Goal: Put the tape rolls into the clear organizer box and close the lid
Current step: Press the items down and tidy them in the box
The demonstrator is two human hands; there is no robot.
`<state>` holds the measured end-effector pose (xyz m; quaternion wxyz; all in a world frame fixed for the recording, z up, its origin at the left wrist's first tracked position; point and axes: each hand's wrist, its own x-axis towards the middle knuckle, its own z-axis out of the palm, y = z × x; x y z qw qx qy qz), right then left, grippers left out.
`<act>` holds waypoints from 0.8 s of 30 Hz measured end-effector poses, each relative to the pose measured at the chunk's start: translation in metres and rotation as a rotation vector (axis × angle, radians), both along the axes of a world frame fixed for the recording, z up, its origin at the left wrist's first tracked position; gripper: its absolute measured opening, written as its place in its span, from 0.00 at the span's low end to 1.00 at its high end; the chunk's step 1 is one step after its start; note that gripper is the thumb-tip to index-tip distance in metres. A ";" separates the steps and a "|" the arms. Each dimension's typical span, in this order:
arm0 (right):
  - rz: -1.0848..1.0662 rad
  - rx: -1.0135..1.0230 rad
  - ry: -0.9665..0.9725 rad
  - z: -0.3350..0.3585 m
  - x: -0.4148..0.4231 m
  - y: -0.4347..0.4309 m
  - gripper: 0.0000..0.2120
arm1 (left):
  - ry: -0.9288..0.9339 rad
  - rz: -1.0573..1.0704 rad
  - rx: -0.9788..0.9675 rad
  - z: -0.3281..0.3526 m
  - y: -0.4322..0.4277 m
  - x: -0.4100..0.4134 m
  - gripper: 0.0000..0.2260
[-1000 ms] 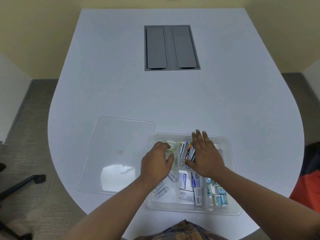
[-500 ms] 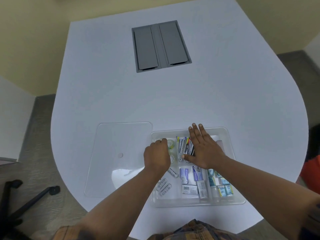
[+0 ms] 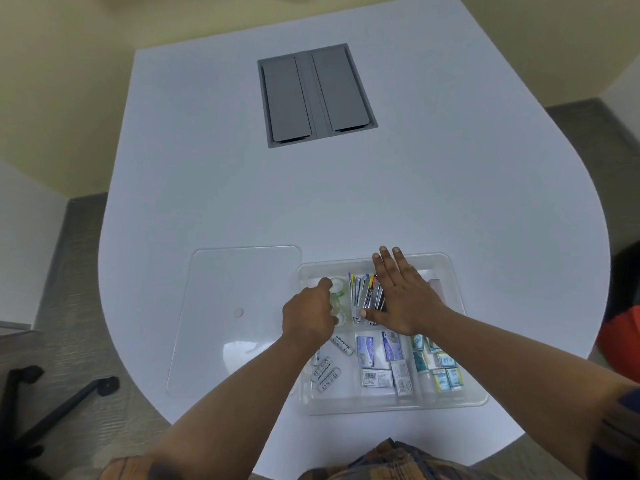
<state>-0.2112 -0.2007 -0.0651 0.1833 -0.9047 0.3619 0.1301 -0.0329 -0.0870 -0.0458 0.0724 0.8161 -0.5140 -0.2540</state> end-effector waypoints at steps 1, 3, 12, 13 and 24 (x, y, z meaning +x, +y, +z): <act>-0.002 0.001 0.001 0.001 0.000 0.000 0.50 | -0.023 -0.011 0.011 -0.001 0.000 0.000 0.25; -0.008 0.007 0.000 0.001 0.000 0.001 0.50 | -0.078 -0.031 0.039 -0.002 -0.002 0.000 0.30; -0.009 0.009 0.051 0.005 0.002 0.002 0.51 | -0.202 0.017 0.200 -0.004 -0.019 -0.008 0.40; -0.011 0.012 0.053 0.005 0.002 0.002 0.51 | -0.205 0.030 0.200 -0.004 -0.020 -0.009 0.37; -0.004 0.048 0.090 0.004 0.003 -0.002 0.52 | -0.252 0.044 0.108 0.009 -0.013 -0.004 0.24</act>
